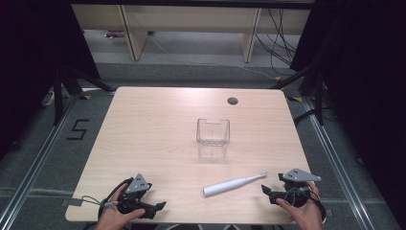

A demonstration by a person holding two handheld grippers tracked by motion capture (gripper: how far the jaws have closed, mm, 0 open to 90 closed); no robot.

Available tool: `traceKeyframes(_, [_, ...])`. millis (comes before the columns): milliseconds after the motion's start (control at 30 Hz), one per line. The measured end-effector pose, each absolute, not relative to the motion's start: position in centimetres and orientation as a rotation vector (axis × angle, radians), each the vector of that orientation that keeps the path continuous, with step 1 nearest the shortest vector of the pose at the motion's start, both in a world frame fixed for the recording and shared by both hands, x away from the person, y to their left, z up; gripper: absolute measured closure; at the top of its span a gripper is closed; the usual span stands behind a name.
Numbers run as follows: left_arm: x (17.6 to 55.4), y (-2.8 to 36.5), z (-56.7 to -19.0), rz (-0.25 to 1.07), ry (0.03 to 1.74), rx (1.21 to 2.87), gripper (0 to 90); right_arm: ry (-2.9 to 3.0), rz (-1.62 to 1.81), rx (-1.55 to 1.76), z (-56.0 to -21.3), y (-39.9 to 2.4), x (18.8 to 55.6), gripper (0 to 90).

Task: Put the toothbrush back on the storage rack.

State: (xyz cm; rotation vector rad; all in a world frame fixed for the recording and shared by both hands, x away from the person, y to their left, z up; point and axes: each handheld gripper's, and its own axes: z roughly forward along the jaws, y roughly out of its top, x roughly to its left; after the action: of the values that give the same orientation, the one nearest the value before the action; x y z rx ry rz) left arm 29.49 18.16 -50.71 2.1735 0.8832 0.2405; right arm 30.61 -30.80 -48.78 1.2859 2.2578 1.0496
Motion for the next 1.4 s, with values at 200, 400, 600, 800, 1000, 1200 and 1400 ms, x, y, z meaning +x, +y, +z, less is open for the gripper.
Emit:
traceKeyframes(200, [29.5,18.1,-50.8,0.233,0.886,2.162,14.9,2.259,1.053,1.287,-48.8,-30.8,30.6,19.8])
traceKeyframes(400, [29.5,18.2,-50.7,0.235,0.878,2.180,14.9,2.240,1.084,1.308,-48.6,-30.5,30.5,20.3])
traceKeyframes(600, [29.5,18.2,-50.8,0.239,0.884,2.179,14.9,2.229,1.105,1.259,-48.3,-30.3,30.7,17.7])
traceKeyframes(800, [29.6,18.2,-50.8,0.244,0.886,2.183,14.9,2.196,1.168,1.258,-47.9,-29.4,30.8,15.7])
traceKeyframes(1000, [29.6,18.2,-50.8,0.240,0.886,2.179,14.9,2.218,1.207,1.233,-47.6,-28.1,30.8,17.5])
traceKeyframes(1200, [29.6,18.2,-50.8,0.240,0.884,2.178,14.9,2.240,1.188,1.239,-47.6,-27.3,30.8,19.4])
traceKeyframes(1400, [29.5,18.0,-50.8,0.230,0.890,2.163,14.9,2.255,1.184,1.178,-47.5,-26.9,31.2,22.3])
